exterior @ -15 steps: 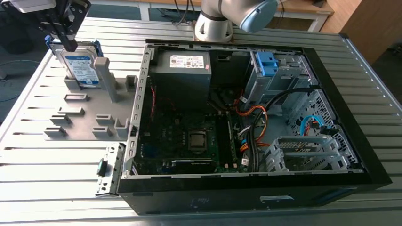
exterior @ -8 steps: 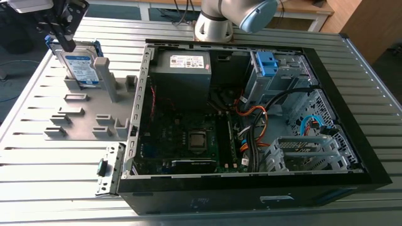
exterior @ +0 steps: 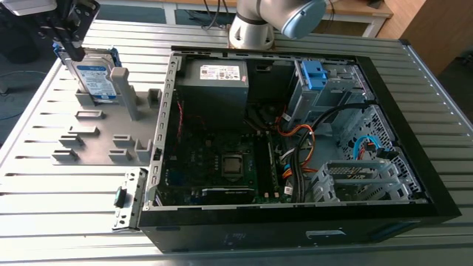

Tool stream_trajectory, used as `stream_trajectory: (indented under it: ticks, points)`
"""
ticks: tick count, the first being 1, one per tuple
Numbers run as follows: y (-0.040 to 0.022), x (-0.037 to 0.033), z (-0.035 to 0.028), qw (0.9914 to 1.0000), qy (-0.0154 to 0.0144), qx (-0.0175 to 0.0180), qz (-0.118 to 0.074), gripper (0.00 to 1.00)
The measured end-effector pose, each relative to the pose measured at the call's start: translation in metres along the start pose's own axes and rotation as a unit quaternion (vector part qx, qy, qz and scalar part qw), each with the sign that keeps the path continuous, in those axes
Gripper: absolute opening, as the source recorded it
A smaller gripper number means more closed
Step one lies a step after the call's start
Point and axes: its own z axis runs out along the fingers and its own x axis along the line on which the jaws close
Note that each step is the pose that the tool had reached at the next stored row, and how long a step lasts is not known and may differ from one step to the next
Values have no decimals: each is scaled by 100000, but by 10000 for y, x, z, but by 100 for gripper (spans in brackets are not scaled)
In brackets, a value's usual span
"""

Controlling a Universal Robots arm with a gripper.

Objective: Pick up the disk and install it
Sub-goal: 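Reach for the disk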

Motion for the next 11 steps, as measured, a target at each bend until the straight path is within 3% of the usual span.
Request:
stream_trajectory:
  ticks: [11]
  points:
    - [115,37,62,100000,-4,136,-5,11]
